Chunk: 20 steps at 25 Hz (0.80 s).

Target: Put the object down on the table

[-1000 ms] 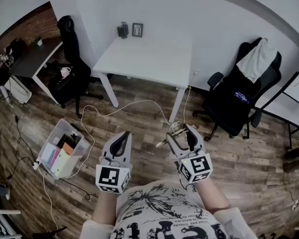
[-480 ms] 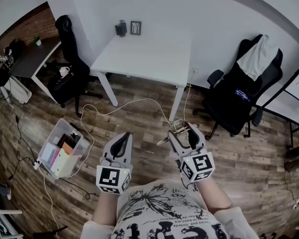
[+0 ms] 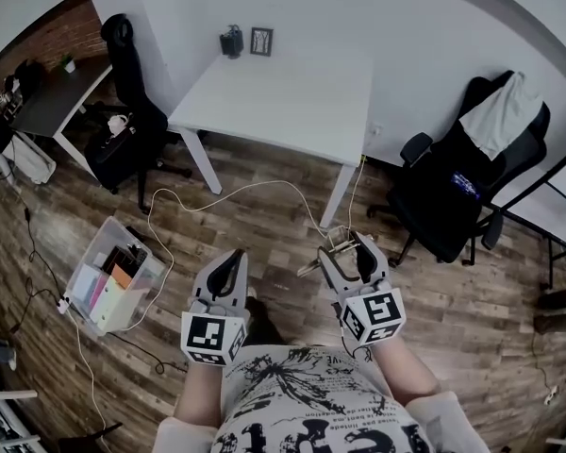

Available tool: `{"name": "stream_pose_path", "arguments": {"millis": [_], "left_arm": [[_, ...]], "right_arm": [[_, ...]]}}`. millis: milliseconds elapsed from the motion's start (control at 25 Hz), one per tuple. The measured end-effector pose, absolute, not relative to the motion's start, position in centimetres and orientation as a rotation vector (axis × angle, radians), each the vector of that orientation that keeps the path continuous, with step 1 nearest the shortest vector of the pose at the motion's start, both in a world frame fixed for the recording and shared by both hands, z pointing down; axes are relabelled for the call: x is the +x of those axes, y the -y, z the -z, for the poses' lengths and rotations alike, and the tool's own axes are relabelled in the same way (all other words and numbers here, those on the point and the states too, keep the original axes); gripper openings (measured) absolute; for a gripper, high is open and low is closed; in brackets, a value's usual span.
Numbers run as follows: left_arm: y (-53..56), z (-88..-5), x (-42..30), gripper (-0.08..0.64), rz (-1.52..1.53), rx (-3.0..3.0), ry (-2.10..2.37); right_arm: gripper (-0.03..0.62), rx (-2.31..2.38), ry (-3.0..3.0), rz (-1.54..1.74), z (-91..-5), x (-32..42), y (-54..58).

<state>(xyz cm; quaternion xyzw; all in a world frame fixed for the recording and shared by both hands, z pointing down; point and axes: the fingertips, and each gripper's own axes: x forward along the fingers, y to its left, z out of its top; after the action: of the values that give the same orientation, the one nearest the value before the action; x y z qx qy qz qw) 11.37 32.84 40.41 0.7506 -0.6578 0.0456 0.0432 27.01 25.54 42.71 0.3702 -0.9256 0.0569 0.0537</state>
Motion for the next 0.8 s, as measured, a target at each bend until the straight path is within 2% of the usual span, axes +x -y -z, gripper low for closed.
{"name": "stream_pose_path", "arguments": {"millis": [280, 800], "left_arm": [[-24.5, -41.1, 6.0, 0.012, -0.149, 2.352, 1.935], [-5.6, -38.7, -9.4, 0.012, -0.164, 2.507, 1.787]], "right_arm": [[0.279, 1.215, 2.776, -0.128, -42.3, 22.1, -17.8], [0.281, 1.478, 2.664, -0.177, -41.0, 9.0, -1.5]]}}
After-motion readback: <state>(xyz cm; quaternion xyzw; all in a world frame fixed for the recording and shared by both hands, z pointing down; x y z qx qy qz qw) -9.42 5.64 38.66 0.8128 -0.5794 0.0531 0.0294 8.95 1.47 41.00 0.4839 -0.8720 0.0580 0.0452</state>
